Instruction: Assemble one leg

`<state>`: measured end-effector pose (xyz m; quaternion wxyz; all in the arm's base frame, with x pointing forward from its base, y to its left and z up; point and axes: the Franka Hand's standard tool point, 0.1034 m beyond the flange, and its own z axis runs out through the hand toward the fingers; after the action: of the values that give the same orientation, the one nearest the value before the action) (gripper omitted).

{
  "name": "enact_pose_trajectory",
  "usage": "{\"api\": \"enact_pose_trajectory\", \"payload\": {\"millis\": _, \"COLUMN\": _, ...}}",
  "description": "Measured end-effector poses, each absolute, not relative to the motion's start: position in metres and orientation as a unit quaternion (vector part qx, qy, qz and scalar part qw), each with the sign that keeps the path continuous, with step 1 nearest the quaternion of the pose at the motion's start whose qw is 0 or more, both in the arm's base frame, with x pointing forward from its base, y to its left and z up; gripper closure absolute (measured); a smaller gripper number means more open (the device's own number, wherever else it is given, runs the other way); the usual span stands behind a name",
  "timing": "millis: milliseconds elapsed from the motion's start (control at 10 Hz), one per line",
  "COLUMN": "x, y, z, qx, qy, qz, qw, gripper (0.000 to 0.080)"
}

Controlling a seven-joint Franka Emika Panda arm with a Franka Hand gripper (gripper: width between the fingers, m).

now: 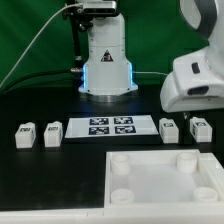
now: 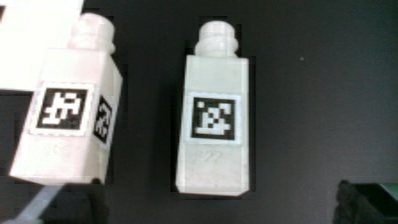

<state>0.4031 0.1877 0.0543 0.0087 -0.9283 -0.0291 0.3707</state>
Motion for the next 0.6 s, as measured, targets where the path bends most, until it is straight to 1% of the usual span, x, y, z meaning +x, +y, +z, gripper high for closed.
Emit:
{"api": "enact_pose_trajectory", "payload": {"millis": 100, "x": 0.401, "y": 0.187, "z": 0.054, "qx": -0.910, "qy": -0.031, "qz": 0.412, "qw": 0.005, "gripper": 0.0151}}
{"api": "enact_pose_trajectory", "payload": {"millis": 200, "x": 0.405, "y": 0.189, "z": 0.047, "qx": -0.911, "qy": -0.029, "qz": 0.412, "qw": 0.007, "gripper": 0.0151}}
{"api": "enact_pose_trajectory", "payload": {"millis": 300, "x": 0.396, "y": 0.191, "z": 0.036, "qx": -0.913, "qy": -0.027, "qz": 0.406, "qw": 0.006, "gripper": 0.0151}}
{"api": "enact_pose_trajectory", "payload": {"millis": 400, "x": 0.385, "y": 0.190, "z": 0.030, "qx": -0.911, "qy": -0.027, "qz": 0.411, "qw": 0.003, "gripper": 0.0151}}
{"api": "enact_pose_trajectory", "payload": {"millis": 600, "x": 0.373, "y": 0.191, "z": 0.019, "qx": -0.912, "qy": -0.029, "qz": 0.410, "qw": 0.001, "gripper": 0.0151}}
